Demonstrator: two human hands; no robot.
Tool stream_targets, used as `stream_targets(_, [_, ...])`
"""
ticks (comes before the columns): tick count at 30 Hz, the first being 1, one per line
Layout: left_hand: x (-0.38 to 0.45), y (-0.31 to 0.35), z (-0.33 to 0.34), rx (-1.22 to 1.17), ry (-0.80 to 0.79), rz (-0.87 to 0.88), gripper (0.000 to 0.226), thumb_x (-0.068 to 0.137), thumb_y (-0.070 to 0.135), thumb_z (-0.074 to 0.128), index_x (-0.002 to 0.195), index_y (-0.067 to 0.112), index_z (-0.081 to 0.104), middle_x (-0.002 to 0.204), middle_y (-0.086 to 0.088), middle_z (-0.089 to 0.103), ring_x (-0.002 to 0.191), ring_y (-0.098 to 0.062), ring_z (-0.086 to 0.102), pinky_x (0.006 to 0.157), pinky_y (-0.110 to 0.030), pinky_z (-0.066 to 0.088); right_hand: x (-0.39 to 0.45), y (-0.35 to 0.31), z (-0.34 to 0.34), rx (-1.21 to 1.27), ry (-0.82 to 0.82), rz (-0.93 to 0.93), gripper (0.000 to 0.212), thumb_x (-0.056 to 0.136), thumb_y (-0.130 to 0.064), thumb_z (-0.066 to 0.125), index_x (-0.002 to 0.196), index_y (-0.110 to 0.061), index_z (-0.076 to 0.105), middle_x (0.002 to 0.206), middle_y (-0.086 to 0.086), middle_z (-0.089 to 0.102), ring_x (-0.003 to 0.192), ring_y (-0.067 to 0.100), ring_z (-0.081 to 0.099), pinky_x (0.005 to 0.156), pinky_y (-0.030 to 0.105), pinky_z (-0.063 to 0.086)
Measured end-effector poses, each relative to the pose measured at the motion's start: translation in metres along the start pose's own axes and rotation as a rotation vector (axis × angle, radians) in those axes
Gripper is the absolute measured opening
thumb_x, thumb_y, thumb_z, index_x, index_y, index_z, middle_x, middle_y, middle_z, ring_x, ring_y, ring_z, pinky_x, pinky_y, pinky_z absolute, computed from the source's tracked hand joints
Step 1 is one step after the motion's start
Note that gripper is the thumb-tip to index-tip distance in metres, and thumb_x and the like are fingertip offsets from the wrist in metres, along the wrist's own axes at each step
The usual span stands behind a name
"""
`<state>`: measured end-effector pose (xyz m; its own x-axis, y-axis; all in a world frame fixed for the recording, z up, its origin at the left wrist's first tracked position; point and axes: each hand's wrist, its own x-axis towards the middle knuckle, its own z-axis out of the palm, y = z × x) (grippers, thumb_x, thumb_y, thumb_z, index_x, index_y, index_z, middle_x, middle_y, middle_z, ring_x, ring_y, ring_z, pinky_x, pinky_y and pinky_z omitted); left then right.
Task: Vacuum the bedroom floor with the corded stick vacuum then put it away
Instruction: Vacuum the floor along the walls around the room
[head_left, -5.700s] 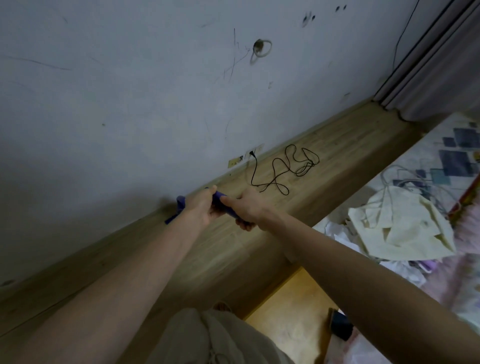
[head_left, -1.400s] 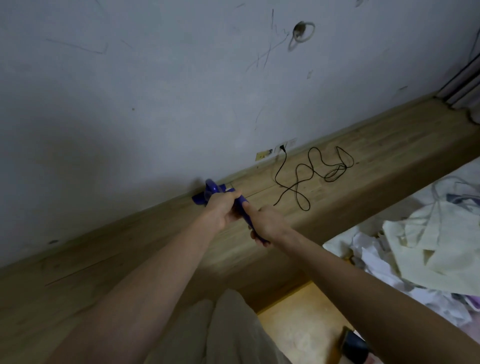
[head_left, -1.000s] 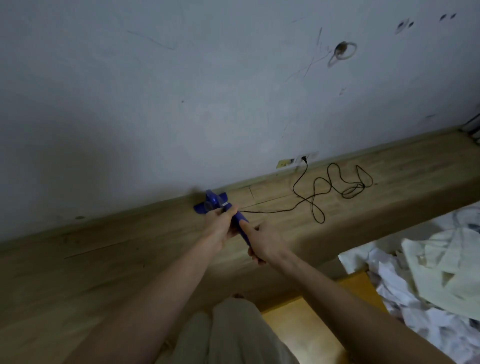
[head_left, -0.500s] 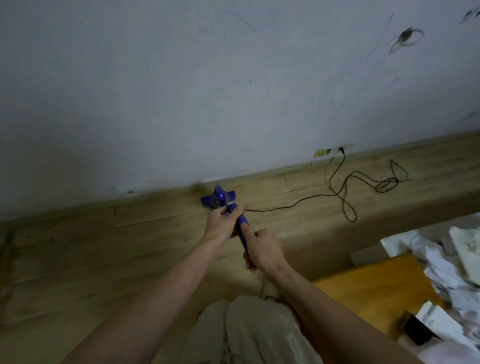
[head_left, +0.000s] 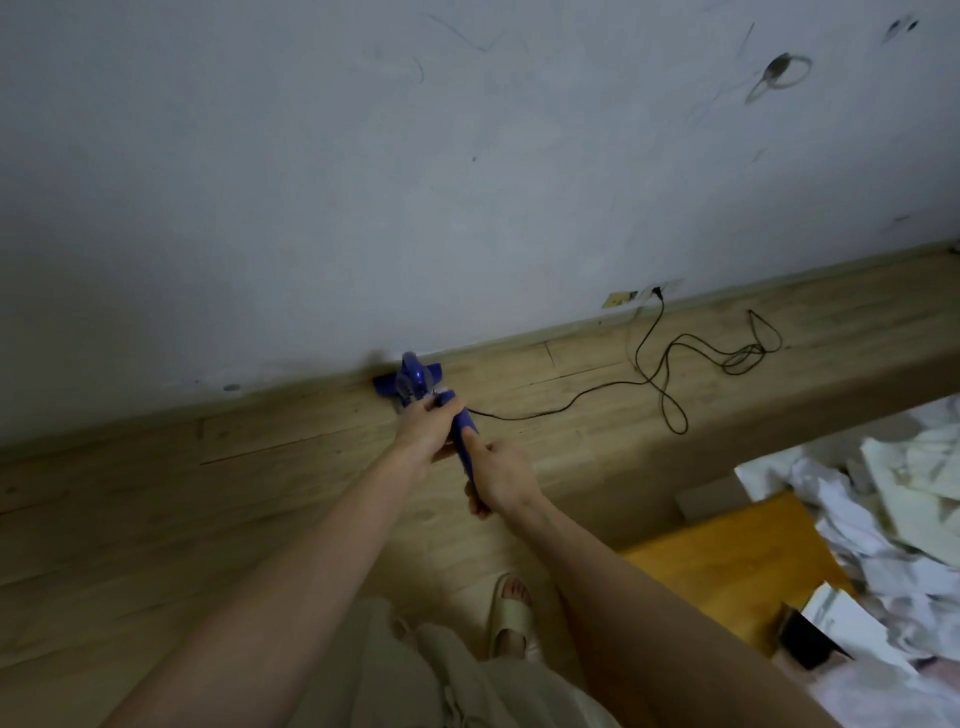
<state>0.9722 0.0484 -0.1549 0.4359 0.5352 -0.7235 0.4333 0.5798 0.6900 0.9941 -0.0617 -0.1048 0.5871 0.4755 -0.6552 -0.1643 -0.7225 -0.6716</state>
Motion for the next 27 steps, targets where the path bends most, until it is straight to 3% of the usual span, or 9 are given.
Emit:
stream_targets(2, [0.000, 0.003, -0.001, -0.016, -0.001, -0.018, 0.025, 0.094, 0.020, 0.060, 0.115, 0.007, 0.061, 0.098, -0.012, 0.065, 0.083, -0.026, 0.065, 0.065, -0.036, 0.056, 0.001, -0.003, 0.000, -0.033, -0.020, -0.001, 0.045, 0.103, -0.043, 0.035, 0.082, -0.010, 0.055, 0.061, 0.005, 0.059, 0.044, 0.012, 0.053, 0.045, 0.023, 0.046])
stream_targets(5, [-0.006, 0.002, -0.002, -0.034, -0.006, -0.044, 0.023, 0.094, 0.020, 0.060, 0.113, 0.006, 0.061, 0.102, -0.017, 0.066, 0.094, -0.032, 0.066, 0.081, -0.043, 0.057, -0.003, -0.003, -0.003, -0.099, -0.020, -0.016, 0.046, 0.103, -0.044, 0.034, 0.085, -0.008, 0.056, 0.061, 0.004, 0.058, 0.042, 0.010, 0.053, 0.043, 0.021, 0.046])
stream_targets(9, [-0.010, -0.004, -0.008, -0.009, -0.060, -0.043, 0.027, 0.094, 0.024, 0.061, 0.111, 0.003, 0.064, 0.104, -0.020, 0.069, 0.090, -0.029, 0.068, 0.072, -0.036, 0.057, -0.014, -0.002, -0.006, -0.121, -0.030, -0.044, 0.046, 0.103, -0.041, 0.034, 0.083, -0.007, 0.057, 0.060, 0.005, 0.059, 0.044, 0.011, 0.054, 0.045, 0.021, 0.046])
stream_targets(13, [-0.009, -0.006, -0.010, 0.004, -0.065, -0.036, 0.024, 0.095, 0.025, 0.059, 0.107, 0.004, 0.064, 0.100, -0.019, 0.068, 0.088, -0.030, 0.067, 0.079, -0.040, 0.056, -0.015, 0.002, 0.001, -0.120, -0.003, -0.047, 0.045, 0.103, -0.041, 0.034, 0.083, -0.008, 0.057, 0.060, 0.004, 0.060, 0.042, 0.009, 0.055, 0.046, 0.022, 0.045])
stream_targets(17, [-0.006, -0.004, -0.005, 0.000, -0.024, -0.063, 0.019, 0.095, 0.021, 0.058, 0.110, 0.009, 0.061, 0.109, -0.018, 0.066, 0.095, -0.031, 0.065, 0.086, -0.043, 0.055, -0.003, 0.005, 0.005, -0.098, -0.010, -0.015, 0.044, 0.102, -0.043, 0.035, 0.082, -0.009, 0.055, 0.062, 0.005, 0.061, 0.043, 0.011, 0.056, 0.045, 0.023, 0.046])
stream_targets(19, [-0.004, -0.002, -0.002, -0.005, -0.013, -0.079, 0.022, 0.095, 0.020, 0.057, 0.114, 0.009, 0.058, 0.111, -0.016, 0.066, 0.098, -0.030, 0.065, 0.083, -0.041, 0.055, 0.005, 0.007, 0.006, -0.052, -0.031, 0.024, 0.044, 0.102, -0.044, 0.036, 0.087, -0.008, 0.056, 0.065, 0.005, 0.061, 0.045, 0.012, 0.057, 0.045, 0.023, 0.047])
stream_targets(22, [0.000, 0.004, 0.000, -0.047, -0.012, -0.110, 0.033, 0.092, 0.018, 0.059, 0.121, 0.002, 0.057, 0.102, -0.015, 0.065, 0.087, -0.027, 0.063, 0.075, -0.037, 0.055, 0.011, 0.004, 0.003, 0.030, -0.049, 0.090, 0.044, 0.101, -0.045, 0.038, 0.093, -0.006, 0.057, 0.067, 0.006, 0.061, 0.045, 0.012, 0.057, 0.043, 0.023, 0.045])
stream_targets(27, [-0.004, 0.014, 0.026, -0.110, -0.089, -0.090, 0.032, 0.091, 0.017, 0.064, 0.119, 0.003, 0.056, 0.082, -0.010, 0.064, 0.068, -0.021, 0.063, 0.062, -0.031, 0.055, 0.007, 0.003, -0.031, 0.046, 0.039, 0.035, 0.047, 0.101, -0.046, 0.039, 0.081, -0.008, 0.057, 0.065, 0.006, 0.057, 0.046, 0.014, 0.050, 0.043, 0.024, 0.041])
